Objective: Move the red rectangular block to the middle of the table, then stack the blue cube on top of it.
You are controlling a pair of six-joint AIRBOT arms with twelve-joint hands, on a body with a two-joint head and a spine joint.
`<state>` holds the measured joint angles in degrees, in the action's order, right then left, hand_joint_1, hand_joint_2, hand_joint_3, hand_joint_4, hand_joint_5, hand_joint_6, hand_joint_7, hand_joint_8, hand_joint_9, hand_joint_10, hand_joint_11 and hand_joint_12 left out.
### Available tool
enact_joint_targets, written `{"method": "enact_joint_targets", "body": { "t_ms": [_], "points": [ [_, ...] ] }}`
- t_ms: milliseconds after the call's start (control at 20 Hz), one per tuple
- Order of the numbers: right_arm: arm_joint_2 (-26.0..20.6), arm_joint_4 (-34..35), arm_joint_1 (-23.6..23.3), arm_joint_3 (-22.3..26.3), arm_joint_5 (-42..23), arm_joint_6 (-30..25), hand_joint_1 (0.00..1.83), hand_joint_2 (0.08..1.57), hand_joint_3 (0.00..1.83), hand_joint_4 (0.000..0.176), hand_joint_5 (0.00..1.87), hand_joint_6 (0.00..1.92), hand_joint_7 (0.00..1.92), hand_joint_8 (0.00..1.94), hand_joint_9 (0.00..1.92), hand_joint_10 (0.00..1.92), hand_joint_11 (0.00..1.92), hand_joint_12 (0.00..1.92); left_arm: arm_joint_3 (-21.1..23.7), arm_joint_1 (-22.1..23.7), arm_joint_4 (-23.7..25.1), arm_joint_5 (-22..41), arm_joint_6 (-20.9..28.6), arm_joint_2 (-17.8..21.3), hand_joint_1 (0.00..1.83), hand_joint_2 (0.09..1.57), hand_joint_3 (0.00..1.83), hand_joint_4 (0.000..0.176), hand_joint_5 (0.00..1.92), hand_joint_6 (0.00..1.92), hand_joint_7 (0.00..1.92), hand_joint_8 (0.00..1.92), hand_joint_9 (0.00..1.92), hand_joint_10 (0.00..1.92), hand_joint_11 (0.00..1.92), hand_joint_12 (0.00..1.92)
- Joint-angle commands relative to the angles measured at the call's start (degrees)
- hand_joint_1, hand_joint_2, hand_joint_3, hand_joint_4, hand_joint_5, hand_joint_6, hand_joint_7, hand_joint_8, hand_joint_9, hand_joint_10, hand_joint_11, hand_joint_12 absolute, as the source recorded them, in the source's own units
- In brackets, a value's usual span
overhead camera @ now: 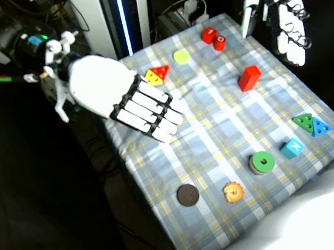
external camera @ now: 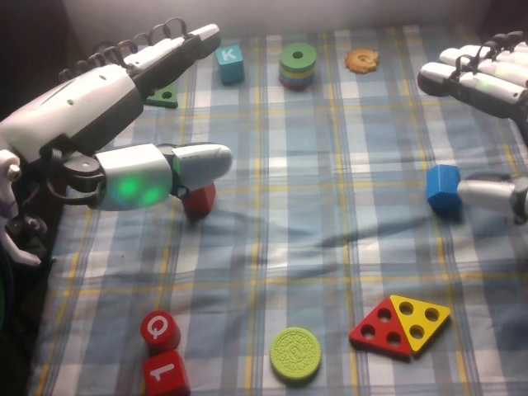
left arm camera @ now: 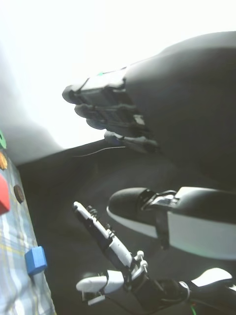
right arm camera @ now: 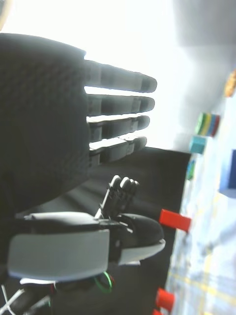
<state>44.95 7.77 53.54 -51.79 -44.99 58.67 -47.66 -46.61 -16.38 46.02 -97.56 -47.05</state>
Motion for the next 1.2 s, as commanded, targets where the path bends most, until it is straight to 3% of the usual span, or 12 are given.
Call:
{"method": "enact_joint_targets", "body": {
  "t_ms": [0,150,200,250,350,450,650,700,850,1000,1100,1150],
  "points": [
    [0.0,0.5,0.0,0.0,-8.0,0.0,0.36,1.25,0.01,0.031,0.00,0.00,0.00,0.00,0.01,0.03,0.00,0.53,0.0,0.4,-0.1,8.4,0.2,-0.2,0.51,1.25,0.02,0.035,0.00,0.00,0.03,0.00,0.01,0.00,0.00,0.00],
    [-0.1,2.0,0.6,0.1,-9.6,0.0,0.42,1.23,0.00,0.010,0.00,0.00,0.00,0.00,0.03,0.03,0.00,0.60,-0.2,0.0,-0.9,8.5,0.2,-0.3,0.55,1.21,0.00,0.034,0.00,0.00,0.00,0.00,0.00,0.00,0.00,0.00],
    [-0.1,2.4,0.8,0.1,-9.9,0.0,0.43,1.22,0.00,0.012,0.00,0.00,0.00,0.00,0.03,0.03,0.00,0.62,-0.3,-0.1,-1.0,8.3,0.2,-0.4,0.57,1.18,0.00,0.062,0.00,0.00,0.00,0.00,0.00,0.00,0.00,0.00],
    [-0.1,2.7,1.1,0.1,-10.2,0.0,0.46,1.22,0.00,0.024,0.00,0.00,0.00,0.00,0.02,0.02,0.00,0.61,-0.6,-0.1,-1.2,7.9,0.2,-0.5,0.59,1.15,0.00,0.068,0.00,0.00,0.00,0.00,0.00,0.00,0.00,0.00],
    [-0.1,3.1,1.5,0.1,-10.5,0.0,0.46,1.21,0.00,0.017,0.00,0.00,0.00,0.00,0.02,0.03,0.00,0.52,-1.1,-0.1,-2.0,6.5,0.1,-0.5,0.70,1.02,0.00,0.105,0.00,0.00,0.00,0.00,0.00,0.00,0.00,0.00],
    [-0.1,3.3,1.7,0.0,-10.5,0.0,0.44,1.22,0.00,0.007,0.00,0.00,0.00,0.00,0.00,0.00,0.00,0.28,-2.1,-0.1,-3.1,4.7,0.1,-0.9,0.78,0.96,0.00,0.099,0.00,0.00,0.00,0.00,0.00,0.00,0.00,0.00],
    [-0.1,3.4,2.1,-0.1,-10.5,-0.3,0.36,1.22,0.00,0.000,0.00,0.00,0.00,0.00,0.01,0.01,0.00,0.45,-4.9,0.2,-5.7,-0.3,-0.1,-2.6,0.95,0.94,0.00,0.074,0.01,0.00,0.00,0.00,0.00,0.00,0.00,0.00],
    [-0.1,3.4,2.2,-0.2,-10.5,-0.4,0.38,1.22,0.00,0.000,0.00,0.00,0.00,0.00,0.01,0.00,0.00,0.45,-5.4,0.4,-5.9,-1.3,-0.2,-2.9,0.96,0.94,0.00,0.078,0.02,0.01,0.00,0.00,0.00,0.00,0.00,0.00],
    [0.2,3.4,2.6,-0.4,-10.5,-1.2,0.37,1.22,0.00,0.000,0.00,0.00,0.00,0.00,0.00,0.00,0.00,0.45,-7.3,1.9,-8.8,-6.0,-4.8,-4.7,1.02,0.95,0.00,0.064,0.10,0.01,0.12,0.02,0.06,0.02,0.02,0.01],
    [0.4,3.4,2.7,-0.5,-10.5,-1.4,0.35,1.22,0.00,0.000,0.00,0.00,0.00,0.00,0.00,0.00,0.00,0.28,-9.1,3.0,-11.1,-9.3,-8.3,-6.5,1.01,1.00,0.00,0.039,0.14,0.00,0.21,0.00,0.14,0.02,0.00,0.73],
    [0.5,3.4,2.8,-0.6,-10.5,-1.6,0.34,1.22,0.00,0.000,0.00,0.00,0.00,0.00,0.00,0.00,0.00,0.26,-10.3,3.3,-11.6,-10.9,-8.5,-7.5,1.01,1.02,0.00,0.041,0.15,0.00,0.21,0.00,0.13,0.02,0.00,0.86],
    [0.6,3.4,2.8,-0.6,-10.5,-1.7,0.35,1.23,0.00,0.000,0.00,0.00,0.00,0.00,0.00,0.00,0.00,0.30,-11.0,3.5,-12.0,-11.6,-8.7,-8.0,1.04,1.03,0.00,0.045,0.17,0.01,0.22,0.00,0.14,0.02,0.00,1.05]
  ]
}}
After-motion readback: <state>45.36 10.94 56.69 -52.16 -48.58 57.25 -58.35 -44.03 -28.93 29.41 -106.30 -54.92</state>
